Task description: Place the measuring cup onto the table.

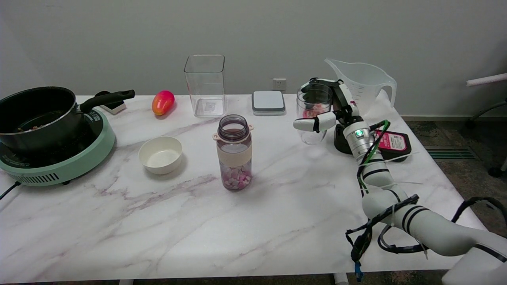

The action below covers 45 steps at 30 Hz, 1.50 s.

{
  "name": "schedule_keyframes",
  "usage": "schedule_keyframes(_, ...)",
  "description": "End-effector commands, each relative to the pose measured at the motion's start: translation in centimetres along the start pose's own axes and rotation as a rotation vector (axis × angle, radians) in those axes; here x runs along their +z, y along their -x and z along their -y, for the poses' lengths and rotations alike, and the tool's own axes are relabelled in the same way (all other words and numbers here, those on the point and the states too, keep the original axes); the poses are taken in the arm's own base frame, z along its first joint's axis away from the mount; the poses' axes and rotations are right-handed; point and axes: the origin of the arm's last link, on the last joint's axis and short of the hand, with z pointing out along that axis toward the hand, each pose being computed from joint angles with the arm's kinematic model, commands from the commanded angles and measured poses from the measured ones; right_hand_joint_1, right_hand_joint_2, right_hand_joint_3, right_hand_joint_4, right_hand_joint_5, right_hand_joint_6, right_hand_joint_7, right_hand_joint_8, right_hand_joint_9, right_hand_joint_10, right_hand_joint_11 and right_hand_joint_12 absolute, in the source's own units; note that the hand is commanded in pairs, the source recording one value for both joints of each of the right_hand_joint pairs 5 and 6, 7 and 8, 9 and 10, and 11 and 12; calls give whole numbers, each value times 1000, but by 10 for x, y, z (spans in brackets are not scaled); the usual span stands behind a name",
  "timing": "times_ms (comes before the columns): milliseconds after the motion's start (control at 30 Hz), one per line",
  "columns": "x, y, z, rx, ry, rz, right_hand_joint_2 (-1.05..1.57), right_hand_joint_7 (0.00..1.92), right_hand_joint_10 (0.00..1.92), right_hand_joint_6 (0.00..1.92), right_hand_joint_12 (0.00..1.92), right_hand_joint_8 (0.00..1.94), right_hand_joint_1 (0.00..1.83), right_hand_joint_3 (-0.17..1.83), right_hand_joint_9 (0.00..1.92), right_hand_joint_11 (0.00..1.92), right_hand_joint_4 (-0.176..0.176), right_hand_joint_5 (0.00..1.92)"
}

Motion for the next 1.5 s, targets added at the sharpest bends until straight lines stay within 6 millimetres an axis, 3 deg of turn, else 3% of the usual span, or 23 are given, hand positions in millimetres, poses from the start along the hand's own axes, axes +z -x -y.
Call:
schedule_keyframes(33,7,43,0,137,-70,61,1200,1554,1434,1675,1250,1554,1371,478,1434,1250,0,1675)
schedule_keyframes(300,-15,58,-14,173,-36,30,1197,1549,1437,1646,1248,1549,1371,474,1437,1248,0,1646)
schedule_keyframes(567,-17,54,-12,168,-64,14,1220,1550,1445,1659,1255,1550,1359,457,1445,1255,0,1659)
schedule_keyframes(1067,-33,50,-26,175,-4,4,1227,1549,1447,1659,1257,1549,1354,460,1447,1257,0,1659)
schedule_keyframes(1500,-35,49,-33,176,36,9,1213,1545,1442,1660,1256,1545,1360,474,1442,1256,0,1660)
